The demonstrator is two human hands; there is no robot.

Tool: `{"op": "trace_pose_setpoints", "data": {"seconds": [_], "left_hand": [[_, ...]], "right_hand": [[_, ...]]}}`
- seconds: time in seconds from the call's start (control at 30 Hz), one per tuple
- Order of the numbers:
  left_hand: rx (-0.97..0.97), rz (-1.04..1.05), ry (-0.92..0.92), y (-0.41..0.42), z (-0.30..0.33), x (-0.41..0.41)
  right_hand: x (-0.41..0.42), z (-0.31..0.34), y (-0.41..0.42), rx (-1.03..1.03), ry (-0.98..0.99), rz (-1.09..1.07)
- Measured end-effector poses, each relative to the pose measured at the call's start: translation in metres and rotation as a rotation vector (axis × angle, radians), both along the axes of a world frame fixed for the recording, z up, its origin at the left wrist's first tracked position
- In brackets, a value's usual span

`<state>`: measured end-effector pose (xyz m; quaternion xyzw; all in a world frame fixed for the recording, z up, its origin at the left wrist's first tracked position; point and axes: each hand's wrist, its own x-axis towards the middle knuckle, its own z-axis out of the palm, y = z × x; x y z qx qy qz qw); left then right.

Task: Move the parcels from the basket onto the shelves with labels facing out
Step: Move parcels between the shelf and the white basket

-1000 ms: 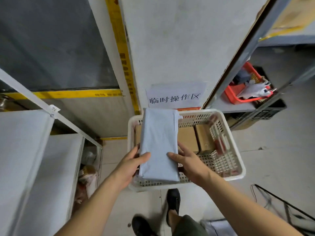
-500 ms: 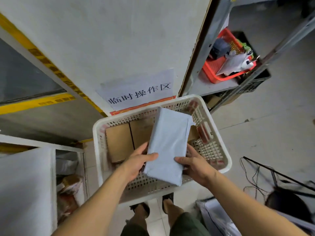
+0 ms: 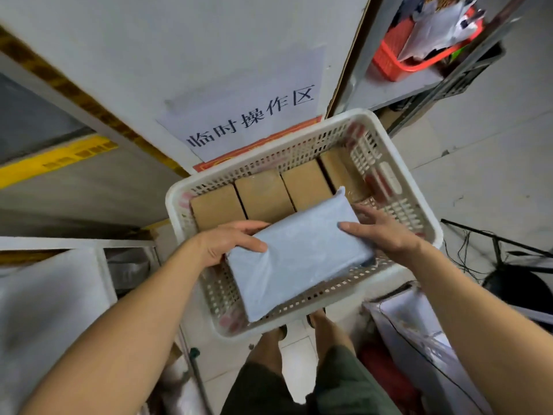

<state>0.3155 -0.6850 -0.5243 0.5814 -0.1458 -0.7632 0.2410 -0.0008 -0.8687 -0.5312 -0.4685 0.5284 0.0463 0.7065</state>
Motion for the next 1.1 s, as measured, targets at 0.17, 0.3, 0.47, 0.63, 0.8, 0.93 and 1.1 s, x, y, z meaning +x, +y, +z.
{"op": "trace_pose_setpoints", "data": {"seconds": [0.17, 0.3, 0.47, 0.63, 0.8, 0.93, 1.1], "left_hand": [[-0.047, 0.033, 0.011, 0.017, 0.003, 0.001], [-0.047, 0.345, -0.361, 0.031, -0.001, -0.011], [0.210, 0.397, -0.470, 0.075, -0.022, -0.046], [0.282, 0.569, -0.462, 0.090, -0.062, -0.087], [0.362, 0.620, -0.539, 0.096, -0.120, -0.100], [0.451, 0.580, -0.665, 0.099, -0.149, -0.098], [0.547, 0.558, -0.749, 0.101, -0.182, -0.097]], "right_hand": [[0.000, -0.002, 0.005, 0.304, -0.183, 0.096], [-0.001, -0.014, 0.013, 0.228, -0.182, -0.049], [-0.008, -0.034, 0.017, 0.171, -0.119, -0.078], [-0.004, -0.064, 0.023, 0.032, 0.076, -0.026], [-0.001, -0.115, 0.031, -0.041, 0.258, 0.090], [0.011, -0.160, 0.035, -0.035, 0.334, 0.128], [0.028, -0.212, 0.046, -0.007, 0.380, 0.177]]}}
